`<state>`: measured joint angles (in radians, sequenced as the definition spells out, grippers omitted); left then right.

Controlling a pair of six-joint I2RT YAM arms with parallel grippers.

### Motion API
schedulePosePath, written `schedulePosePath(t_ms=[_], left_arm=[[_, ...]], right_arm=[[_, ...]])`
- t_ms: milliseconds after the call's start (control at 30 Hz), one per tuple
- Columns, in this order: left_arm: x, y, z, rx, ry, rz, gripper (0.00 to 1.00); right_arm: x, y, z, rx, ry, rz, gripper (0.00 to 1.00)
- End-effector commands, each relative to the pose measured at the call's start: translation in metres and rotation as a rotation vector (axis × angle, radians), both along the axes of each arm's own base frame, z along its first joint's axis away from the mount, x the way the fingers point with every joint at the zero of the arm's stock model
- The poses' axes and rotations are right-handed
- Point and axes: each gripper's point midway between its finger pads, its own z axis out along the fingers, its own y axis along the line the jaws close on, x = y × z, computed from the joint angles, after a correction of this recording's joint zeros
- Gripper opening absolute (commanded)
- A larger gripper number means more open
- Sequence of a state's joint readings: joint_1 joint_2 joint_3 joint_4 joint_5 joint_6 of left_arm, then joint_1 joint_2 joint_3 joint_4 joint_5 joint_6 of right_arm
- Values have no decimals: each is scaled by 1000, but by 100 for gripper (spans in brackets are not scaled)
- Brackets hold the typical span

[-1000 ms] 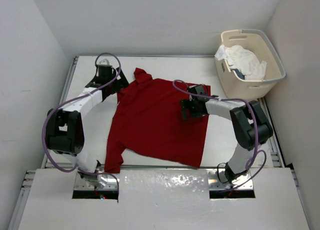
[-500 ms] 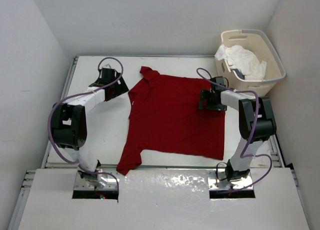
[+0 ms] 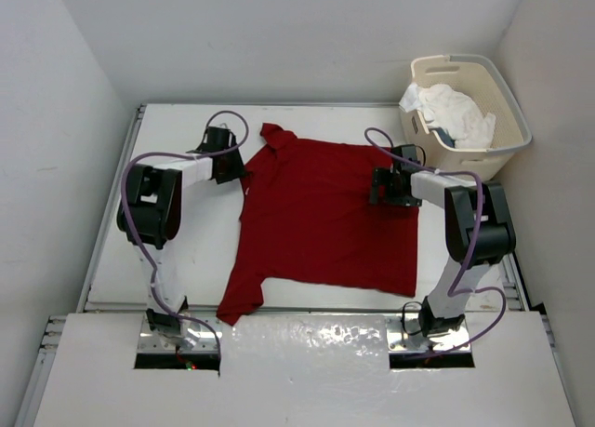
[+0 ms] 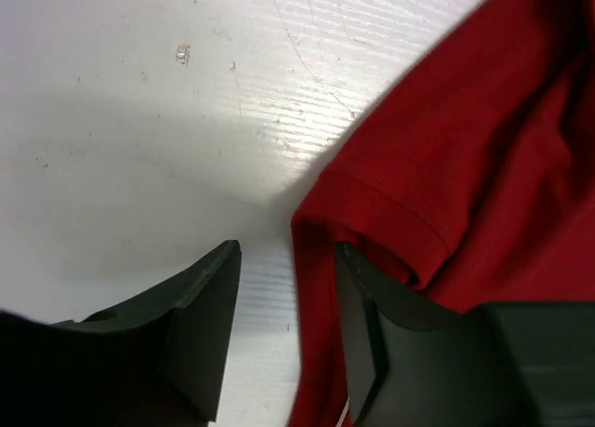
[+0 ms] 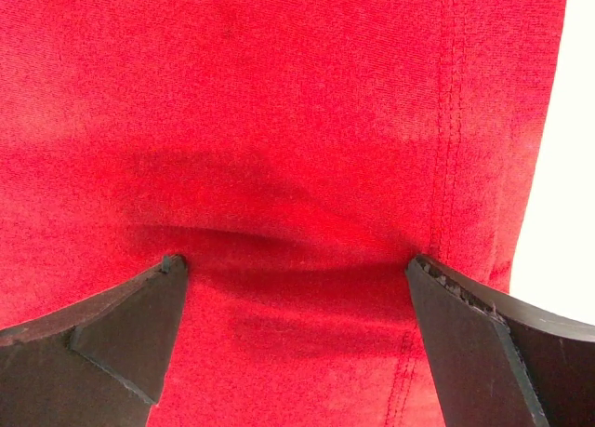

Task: Fold and stack the t-shirts
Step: Flatten out the tshirt

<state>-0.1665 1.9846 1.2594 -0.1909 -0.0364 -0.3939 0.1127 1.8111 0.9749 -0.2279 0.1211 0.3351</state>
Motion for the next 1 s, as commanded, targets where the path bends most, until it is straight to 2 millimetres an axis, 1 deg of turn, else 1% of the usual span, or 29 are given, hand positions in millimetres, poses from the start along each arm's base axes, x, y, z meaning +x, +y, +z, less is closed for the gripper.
schedulePosePath(t_ms=[0,67,133,167,200,267,300,333,367,433,500,533,567,600,633,667,700,733,767,800,833,867,900,933,967], left_arm=[[9,-11,-3,20,-28,-41,42],[7,-16,-11,61,-18,-44,41],[9,-13,-17,93,-15,-29,34],[9,-12,-20,96,-8,-24,28],[13,-11,-20,104,-8,-16,16],[17,-9,-17,117,-17,6,10],[21,-5,-14,134,-32,28,3],[25,-4,-8,133,-54,37,0],[29,-2,-4,144,-68,49,0],[37,2,12,156,-114,75,0],[44,18,31,219,-164,143,0],[43,29,35,263,-157,179,0],[49,46,48,335,-180,238,0],[52,54,48,382,-172,236,0],[52,68,48,415,-152,258,0],[63,71,52,410,-165,259,0],[70,79,54,417,-174,255,0],[77,82,56,415,-187,253,0],[87,84,62,413,-211,257,0],[92,86,54,432,-202,236,0],[98,88,55,440,-209,227,0],[108,91,65,459,-234,243,0],[112,91,56,490,-216,211,0],[122,95,68,507,-242,224,0],[126,94,60,513,-227,215,0]], right_arm=[[-37,-5,-22,-10,129,11,99],[-39,-5,-22,-12,135,10,99],[-40,-6,-23,-15,133,7,99],[-40,-6,-23,-17,132,8,99],[-42,-8,-24,-26,136,7,99],[-43,-11,-24,-37,140,4,99],[-44,-12,-25,-46,141,4,99],[-45,-15,-25,-62,146,2,99],[-46,-17,-26,-69,151,3,99],[-49,-19,-26,-85,159,5,99],[-52,-24,-28,-109,172,4,98],[-52,-27,-27,-128,174,3,98],[-54,-29,-28,-138,180,3,98],[-54,-30,-28,-148,182,12,98],[-54,-32,-28,-154,181,17,97],[-53,-32,-28,-161,180,35,97],[-52,-31,-28,-158,180,50,97],[-50,-30,-27,-155,177,59,96],[-50,-31,-27,-160,178,59,96],[-50,-32,-27,-167,185,67,97],[-45,-32,-25,-168,181,69,97],[-44,-32,-24,-174,187,80,97],[-43,-32,-26,-178,195,84,97],[-36,-33,-22,-183,189,82,97],[-33,-34,-21,-191,186,86,97]])
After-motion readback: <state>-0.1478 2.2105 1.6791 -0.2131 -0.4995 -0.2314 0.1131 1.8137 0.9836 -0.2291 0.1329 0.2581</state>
